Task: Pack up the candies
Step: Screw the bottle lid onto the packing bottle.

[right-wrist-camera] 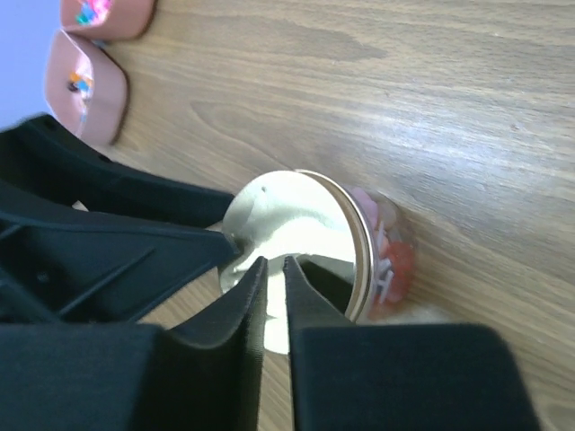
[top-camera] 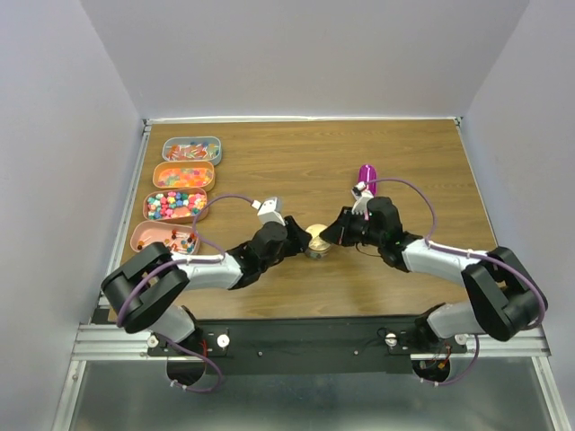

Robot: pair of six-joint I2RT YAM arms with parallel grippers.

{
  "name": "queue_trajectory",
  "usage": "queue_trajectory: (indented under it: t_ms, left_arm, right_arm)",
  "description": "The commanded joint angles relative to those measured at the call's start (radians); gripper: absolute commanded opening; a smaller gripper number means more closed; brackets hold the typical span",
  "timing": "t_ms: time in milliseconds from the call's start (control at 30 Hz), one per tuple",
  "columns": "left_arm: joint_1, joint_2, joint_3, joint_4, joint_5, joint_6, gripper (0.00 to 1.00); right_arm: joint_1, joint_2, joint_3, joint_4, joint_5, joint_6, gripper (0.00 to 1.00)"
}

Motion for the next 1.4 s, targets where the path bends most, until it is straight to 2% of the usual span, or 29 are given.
queue_trajectory:
  t_ms: [0,67,100,133,200,233,333,433,567,700,867,1100,1167,1300,1367]
  left_arm:
    - [-0.010,-0.123,-0.036,-0.035,-0.104,0.092,0.66]
    - [-0.013,-0.166,-0.047,-0.032,-0.148,0.160,0.71]
    - [-0.018,-0.209,-0.050,-0.021,-0.163,0.200,0.83]
    - [-0.024,-0.231,-0.062,-0.016,-0.183,0.239,0.85]
    - [-0.031,-0.292,-0.081,0.017,-0.226,0.341,0.99]
    - [-0.031,-0.315,-0.098,0.052,-0.226,0.387,0.99]
    - [-0.031,-0.402,-0.182,0.223,-0.190,0.552,0.99]
    - [-0.031,-0.453,-0.245,0.341,-0.159,0.680,0.99]
    - [-0.031,-0.476,-0.367,0.499,-0.122,0.733,0.99]
    - [-0.034,-0.420,-0.506,0.814,-0.050,0.767,0.99]
    - [-0.097,-0.265,-0.469,0.852,-0.033,0.837,0.99]
    - [-0.114,-0.006,-0.501,1.169,0.040,0.900,0.98]
    - [-0.122,0.031,-0.489,1.180,0.095,0.906,0.98]
    - [-0.151,0.151,-0.504,1.347,0.106,0.908,0.98]
    - [-0.154,0.188,-0.492,1.380,0.119,0.919,0.98]
  right_arm:
    - [0.001,-0.043,0.029,-0.215,0.009,-0.191,0.25]
    - [0.008,-0.079,0.096,-0.284,0.023,-0.247,0.34]
    - [0.013,-0.089,0.123,-0.318,0.043,-0.267,0.38]
    - [0.016,-0.096,0.152,-0.355,0.057,-0.304,0.46]
    - [0.016,-0.104,0.247,-0.497,0.115,-0.335,0.58]
    - [0.021,-0.098,0.284,-0.545,0.132,-0.359,0.70]
    - [0.025,-0.047,0.406,-0.743,0.167,-0.407,0.89]
    - [0.053,0.005,0.500,-0.902,0.209,-0.445,1.00]
    - [0.096,0.094,0.623,-1.082,0.252,-0.491,1.00]
    - [0.128,0.183,0.709,-1.157,0.281,-0.522,1.00]
    - [0.143,0.267,0.767,-1.208,0.280,-0.541,1.00]
    - [0.194,0.341,0.836,-1.226,0.284,-0.554,1.00]
    - [0.205,0.348,0.845,-1.225,0.283,-0.556,1.00]
    - [0.211,0.371,0.853,-1.225,0.281,-0.562,1.00]
    - [0.215,0.385,0.855,-1.220,0.276,-0.564,1.00]
